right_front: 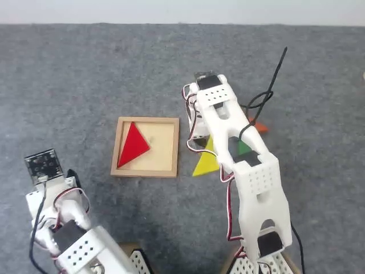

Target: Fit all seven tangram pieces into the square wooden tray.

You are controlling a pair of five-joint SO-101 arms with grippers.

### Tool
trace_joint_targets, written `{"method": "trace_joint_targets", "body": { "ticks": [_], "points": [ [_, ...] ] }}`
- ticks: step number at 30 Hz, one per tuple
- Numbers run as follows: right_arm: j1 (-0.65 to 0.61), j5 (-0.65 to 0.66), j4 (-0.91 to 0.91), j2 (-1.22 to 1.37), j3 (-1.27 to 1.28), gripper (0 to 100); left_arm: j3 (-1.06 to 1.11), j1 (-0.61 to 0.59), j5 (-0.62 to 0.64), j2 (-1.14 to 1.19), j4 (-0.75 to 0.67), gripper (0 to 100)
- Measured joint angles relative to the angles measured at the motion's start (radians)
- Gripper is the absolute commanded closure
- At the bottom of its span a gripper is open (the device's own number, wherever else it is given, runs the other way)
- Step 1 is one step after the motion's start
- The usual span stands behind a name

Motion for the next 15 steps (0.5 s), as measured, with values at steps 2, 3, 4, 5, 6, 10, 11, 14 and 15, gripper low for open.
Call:
{"method": "trace_joint_targets", "body": {
  "ticks": [2,3,4,5,6,10,11,14,15],
  "points": [
    [0.003,0.011,0.009,-0.071,0.017,85.4,0.000,0.000,0.000,0.000,0.000,76],
    [0.005,0.025,0.008,-0.107,0.041,85.4,0.000,0.000,0.000,0.000,0.000,76],
    [0.003,0.043,-0.005,-0.143,0.080,85.4,0.000,0.000,0.000,0.000,0.000,76],
    [0.000,0.057,-0.034,-0.178,0.127,85.4,0.000,0.000,0.000,0.000,0.000,76],
    [-0.002,0.069,-0.075,-0.216,0.189,85.4,0.000,0.000,0.000,0.000,0.000,76],
    [-0.031,0.143,-0.259,-0.399,0.525,85.4,0.000,0.000,0.000,0.000,0.000,76],
    [-0.046,0.161,-0.308,-0.448,0.617,85.4,0.000,0.000,0.000,0.000,0.000,76],
    [-0.061,0.192,-0.425,-0.568,0.842,85.4,0.000,0.000,0.000,0.000,0.000,76],
    [-0.052,0.195,-0.437,-0.577,0.875,85.4,0.000,0.000,0.000,0.000,0.000,76]
  ]
}}
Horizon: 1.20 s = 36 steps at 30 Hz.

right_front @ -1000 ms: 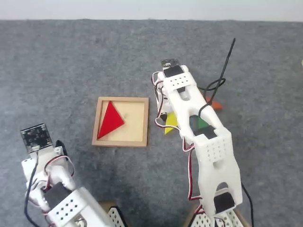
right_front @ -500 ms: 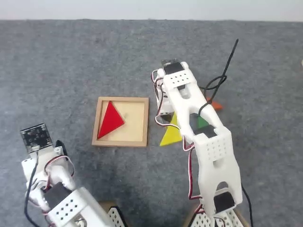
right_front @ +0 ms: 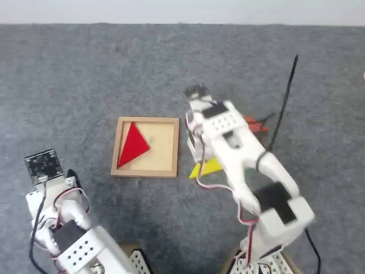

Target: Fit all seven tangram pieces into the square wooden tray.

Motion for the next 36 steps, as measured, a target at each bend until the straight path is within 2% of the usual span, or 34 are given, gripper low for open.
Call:
{"method": "trace_joint_targets", "body": {
  "ticks": [7,24,36],
  "points": [
    [0.002,0.037,0.009,0.094,-0.043,85.4,0.000,0.000,0.000,0.000,0.000,76],
    [0.008,0.069,0.226,0.555,-0.741,85.5,0.000,0.000,0.000,0.000,0.000,76],
    [0.172,0.071,0.368,0.756,-1.079,85.5,0.000,0.000,0.000,0.000,0.000,76]
  ]
}}
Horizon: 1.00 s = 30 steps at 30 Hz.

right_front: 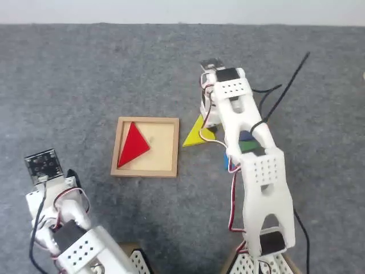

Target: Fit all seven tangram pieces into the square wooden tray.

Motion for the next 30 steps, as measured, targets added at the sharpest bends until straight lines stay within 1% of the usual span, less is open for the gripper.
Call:
{"method": "trace_joint_targets", "body": {
  "ticks": [3,8,15,17,19,25,27,30],
  "points": [
    [-0.026,-0.072,0.058,-0.002,-0.058,85.6,0.000,0.000,0.000,0.000,0.000,76],
    [-0.107,-0.262,0.080,-0.038,-0.078,85.6,0.000,0.000,0.000,0.000,0.000,76],
    [-0.140,-0.549,0.080,-0.057,-0.078,85.0,0.000,0.000,0.000,0.000,0.000,76],
    [-0.143,-0.651,0.080,-0.051,-0.078,83.5,0.000,0.000,0.000,0.000,0.000,76],
    [-0.149,-0.735,0.077,-0.034,-0.078,80.0,0.000,0.000,0.000,0.000,0.000,76],
    [-0.164,-0.847,0.032,-0.012,-0.083,63.7,0.000,0.000,0.000,0.000,0.000,76],
    [-0.164,-0.861,0.014,-0.008,-0.087,63.2,0.000,0.000,0.000,0.000,0.000,76],
    [-0.164,-0.865,-0.025,-0.006,-0.087,65.9,0.000,0.000,0.000,0.000,0.000,76]
  ]
}}
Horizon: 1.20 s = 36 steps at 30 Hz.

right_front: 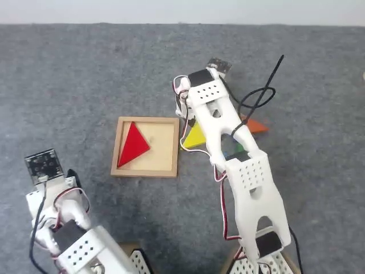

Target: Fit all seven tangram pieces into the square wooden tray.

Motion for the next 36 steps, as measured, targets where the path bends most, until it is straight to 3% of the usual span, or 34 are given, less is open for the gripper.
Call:
{"method": "trace_joint_targets", "body": {
  "ticks": [5,23,28,36],
  "points": [
    [-0.002,0.000,-0.029,0.061,-0.005,70.4,0.000,0.000,0.000,0.000,0.000,76],
    [-0.006,-0.008,0.025,0.120,-0.057,70.4,0.000,0.000,0.000,0.000,0.000,76],
    [-0.012,-0.089,0.029,0.120,-0.061,70.5,0.000,0.000,0.000,0.000,0.000,76],
    [-0.026,-0.097,0.035,0.120,-0.061,70.7,0.000,0.000,0.000,0.000,0.000,76]
  ]
}}
